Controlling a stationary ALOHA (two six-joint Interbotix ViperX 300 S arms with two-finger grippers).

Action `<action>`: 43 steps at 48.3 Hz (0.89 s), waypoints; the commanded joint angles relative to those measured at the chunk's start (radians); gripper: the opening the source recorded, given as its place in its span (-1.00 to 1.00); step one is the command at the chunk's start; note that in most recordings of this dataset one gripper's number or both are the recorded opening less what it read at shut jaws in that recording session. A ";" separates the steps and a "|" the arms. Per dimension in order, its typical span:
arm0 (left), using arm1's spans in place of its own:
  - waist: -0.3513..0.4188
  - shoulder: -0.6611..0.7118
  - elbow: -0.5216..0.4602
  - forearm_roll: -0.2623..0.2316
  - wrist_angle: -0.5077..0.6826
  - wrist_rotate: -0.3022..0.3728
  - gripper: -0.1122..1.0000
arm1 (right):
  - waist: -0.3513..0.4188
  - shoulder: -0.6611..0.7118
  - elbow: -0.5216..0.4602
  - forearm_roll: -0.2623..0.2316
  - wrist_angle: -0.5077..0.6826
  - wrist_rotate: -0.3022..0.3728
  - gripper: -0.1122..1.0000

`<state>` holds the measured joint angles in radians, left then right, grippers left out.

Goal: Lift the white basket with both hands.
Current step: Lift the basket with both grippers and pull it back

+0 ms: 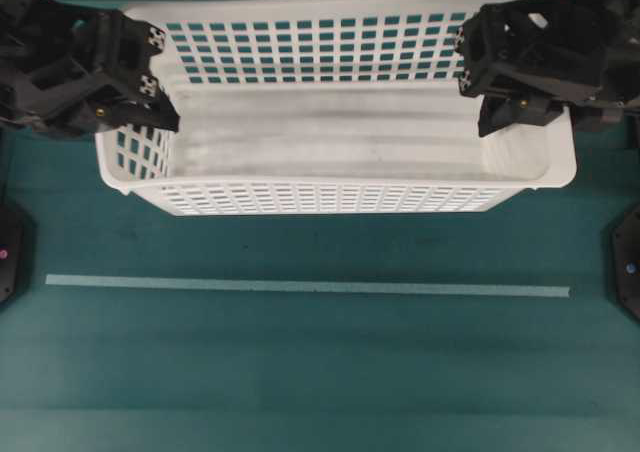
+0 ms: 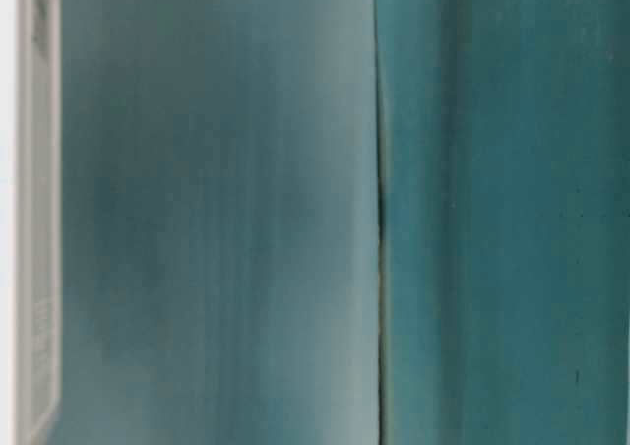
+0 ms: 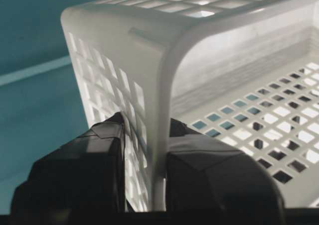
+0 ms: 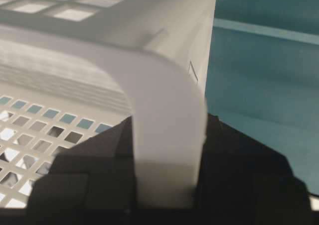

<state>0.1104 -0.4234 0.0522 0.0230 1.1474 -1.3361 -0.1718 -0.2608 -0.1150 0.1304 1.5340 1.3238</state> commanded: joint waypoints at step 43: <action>0.008 0.063 -0.230 0.005 0.187 0.133 -0.61 | 0.034 0.020 -0.117 -0.003 0.020 -0.078 -0.45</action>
<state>0.1181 -0.3482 -0.1718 0.0230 1.3468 -1.2517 -0.1611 -0.2516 -0.2240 0.1197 1.5723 1.3177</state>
